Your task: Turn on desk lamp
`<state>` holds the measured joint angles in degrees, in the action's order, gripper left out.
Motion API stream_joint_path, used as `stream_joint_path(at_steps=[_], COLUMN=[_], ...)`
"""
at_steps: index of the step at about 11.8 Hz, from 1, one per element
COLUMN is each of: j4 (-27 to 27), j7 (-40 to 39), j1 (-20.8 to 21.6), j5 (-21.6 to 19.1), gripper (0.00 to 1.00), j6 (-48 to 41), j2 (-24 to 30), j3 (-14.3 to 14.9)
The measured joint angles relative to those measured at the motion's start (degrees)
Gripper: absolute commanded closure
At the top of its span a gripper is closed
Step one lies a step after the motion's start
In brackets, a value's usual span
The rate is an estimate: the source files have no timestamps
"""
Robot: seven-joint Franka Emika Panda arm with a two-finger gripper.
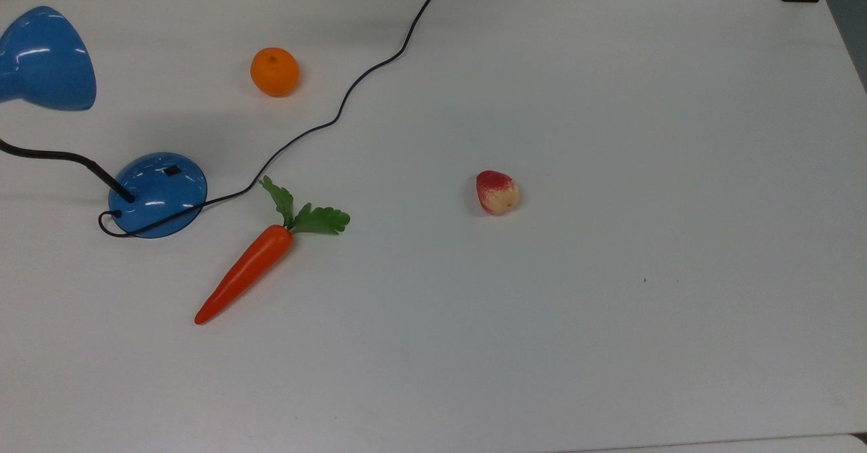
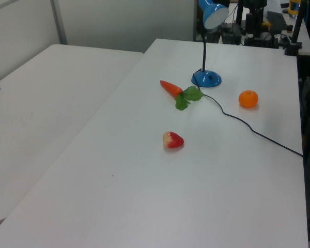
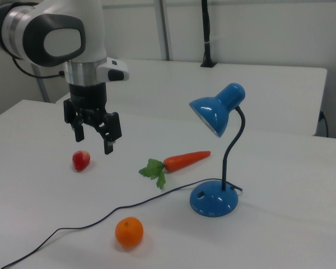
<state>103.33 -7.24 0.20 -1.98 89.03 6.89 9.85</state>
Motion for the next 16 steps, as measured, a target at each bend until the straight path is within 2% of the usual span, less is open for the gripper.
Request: stream_joint_path(at_steps=[9, 16], j4=[0.0, 0.0], j7=[-1.4, -1.7], j1=[-0.2, -2.0], j5=[0.0, 0.0], gripper=[0.00, 0.00], j6=[-1.2, -1.2], j2=[0.0, 0.0], j3=[-0.2, -0.3])
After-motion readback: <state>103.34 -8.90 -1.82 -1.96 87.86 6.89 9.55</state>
